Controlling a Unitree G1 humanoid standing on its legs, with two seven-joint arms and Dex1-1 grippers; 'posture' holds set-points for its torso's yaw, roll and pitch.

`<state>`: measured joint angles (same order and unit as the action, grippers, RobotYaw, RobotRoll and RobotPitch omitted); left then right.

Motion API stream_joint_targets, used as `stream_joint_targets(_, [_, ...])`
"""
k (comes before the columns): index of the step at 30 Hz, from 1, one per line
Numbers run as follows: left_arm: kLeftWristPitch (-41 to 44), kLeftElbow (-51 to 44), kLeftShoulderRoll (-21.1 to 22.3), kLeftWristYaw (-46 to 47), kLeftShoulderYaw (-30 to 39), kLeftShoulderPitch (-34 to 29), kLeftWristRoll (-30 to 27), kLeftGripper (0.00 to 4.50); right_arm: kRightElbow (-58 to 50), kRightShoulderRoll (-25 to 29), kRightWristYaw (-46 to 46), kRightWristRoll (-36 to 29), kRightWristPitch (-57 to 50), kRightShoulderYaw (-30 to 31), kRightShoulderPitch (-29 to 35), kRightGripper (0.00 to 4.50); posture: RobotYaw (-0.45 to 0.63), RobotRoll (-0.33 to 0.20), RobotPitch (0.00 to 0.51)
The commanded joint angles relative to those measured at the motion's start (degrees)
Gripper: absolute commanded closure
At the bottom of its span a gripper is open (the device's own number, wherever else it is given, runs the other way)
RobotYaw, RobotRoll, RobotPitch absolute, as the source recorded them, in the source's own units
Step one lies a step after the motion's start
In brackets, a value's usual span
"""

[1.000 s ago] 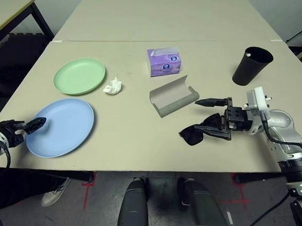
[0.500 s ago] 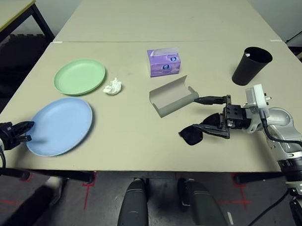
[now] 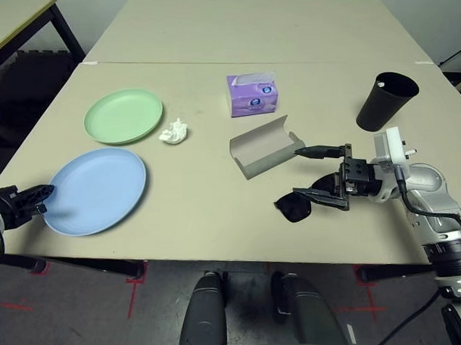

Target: Organize and tidy the items on the table.

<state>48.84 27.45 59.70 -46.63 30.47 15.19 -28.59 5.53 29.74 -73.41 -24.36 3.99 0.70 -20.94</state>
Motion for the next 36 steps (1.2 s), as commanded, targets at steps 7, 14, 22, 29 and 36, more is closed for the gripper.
stream_joint_targets(7, [6.6, -5.7, -0.6, 2.9, 3.5, 4.0, -4.6, 4.49, -1.4, -0.5, 1.1, -0.1, -0.5, 0.8, 0.4, 0.00, 0.21, 0.000, 0.153])
stream_joint_targets(14, [5.5, -3.9, -0.7, 7.7, 3.7, 10.0, -3.8, 4.49, -0.9, -0.8, 1.3, 0.0, -0.5, 1.0, 0.0, 0.00, 0.23, 0.000, 0.158])
stream_joint_targets(22, [-2.6, 6.4, -6.9, 16.6, -0.1, 24.6, -0.1, 4.49, -0.4, -1.0, 1.7, 0.2, -0.2, 1.0, -0.1, 0.00, 0.23, 0.000, 0.162])
stream_joint_targets(29, [-15.1, 22.2, -13.0, 22.5, -3.4, 36.9, 5.0, 4.49, -1.5, -0.4, 2.6, 0.1, -0.5, 0.3, 0.7, 0.00, 0.20, 0.000, 0.165])
stream_joint_targets(36, [-24.0, 33.2, -14.0, 24.7, -5.2, 42.8, 8.0, 4.49, -4.0, 0.4, 4.5, -0.3, -1.0, -0.3, 3.2, 0.00, 0.16, 0.000, 0.166])
